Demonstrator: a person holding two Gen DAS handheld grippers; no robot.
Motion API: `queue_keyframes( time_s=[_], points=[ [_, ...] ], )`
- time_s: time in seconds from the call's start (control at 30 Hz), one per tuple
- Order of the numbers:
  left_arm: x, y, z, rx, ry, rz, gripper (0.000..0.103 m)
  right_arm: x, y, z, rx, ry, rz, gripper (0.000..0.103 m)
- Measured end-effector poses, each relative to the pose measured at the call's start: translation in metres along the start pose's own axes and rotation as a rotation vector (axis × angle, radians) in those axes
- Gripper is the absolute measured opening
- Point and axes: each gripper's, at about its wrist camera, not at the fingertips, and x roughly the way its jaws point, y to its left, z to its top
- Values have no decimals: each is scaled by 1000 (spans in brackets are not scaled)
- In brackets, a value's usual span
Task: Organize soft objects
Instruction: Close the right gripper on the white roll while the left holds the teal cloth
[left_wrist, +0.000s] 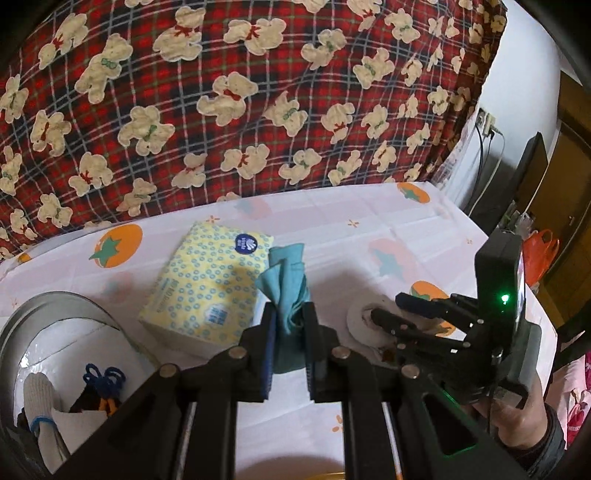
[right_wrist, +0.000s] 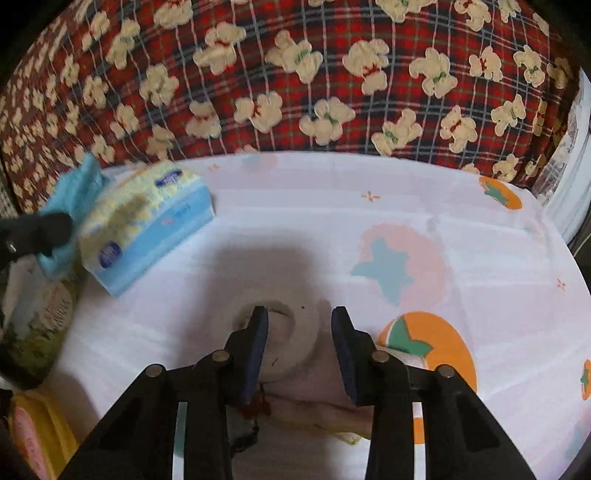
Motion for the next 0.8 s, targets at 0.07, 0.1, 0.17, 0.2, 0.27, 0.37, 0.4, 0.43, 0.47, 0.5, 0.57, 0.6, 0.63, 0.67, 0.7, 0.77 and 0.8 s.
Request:
queue_keyframes(
  time_s=[0.07, 0.1, 0.17, 0.2, 0.27, 0.37, 0.4, 0.43, 0.47, 0.5, 0.57, 0.6, 0.63, 0.67, 0.7, 0.77, 0.8],
  points=[
    [-1, -2, -2, 3, 0, -19, 11, 3, -1, -1, -2, 11, 3, 38],
    [-1, -4, -2, 7, -1, -25, 11, 3, -1, -1, -6, 11, 2, 38],
    [0, -5, -4, 8, 1, -40, 11, 4, 0, -1, -13, 17, 4, 34],
    [1, -5, -5, 4, 3, -52, 11, 5, 0, -1, -16, 18, 6, 32],
    [2, -4, -6, -2, 3, -65, 11, 5, 1, -1, -19, 17, 19, 27],
    [-2, -3, -6, -3, -6, -78, 11, 1, -1, -1, -8, -4, 44, 20],
    [-4, -3, -6, -4, -14, -79, 11, -1, -1, -1, -3, -16, 61, 20],
    [-5, -2, -6, -4, -19, -80, 11, -3, -2, -1, 3, -29, 73, 20],
    [-6, -2, -6, -4, -22, -81, 11, -5, -1, -2, 2, -39, 77, 20],
    [-7, -1, -6, -5, -24, -82, 11, -6, 1, -2, -1, -43, 78, 20],
    [-6, 1, -7, -12, -23, -86, 11, -6, 3, -2, -7, -44, 75, 20],
    [-6, 2, -7, -16, -22, -85, 11, -7, 3, -2, -5, -48, 72, 20],
    [-6, 3, -8, -19, -22, -84, 11, -8, 3, -2, -1, -57, 72, 20],
    [-6, 4, -8, -22, -23, -84, 11, -10, 2, -2, 4, -67, 73, 20],
    [-7, 5, -9, -25, -27, -83, 11, -13, 2, -2, 8, -79, 70, 20],
    [-9, 6, -9, -24, -37, -77, 11, -16, 1, -2, 10, -97, 66, 20],
    [-10, 5, -9, -21, -44, -72, 11, -18, 2, -3, 9, -108, 65, 20]
  ],
)
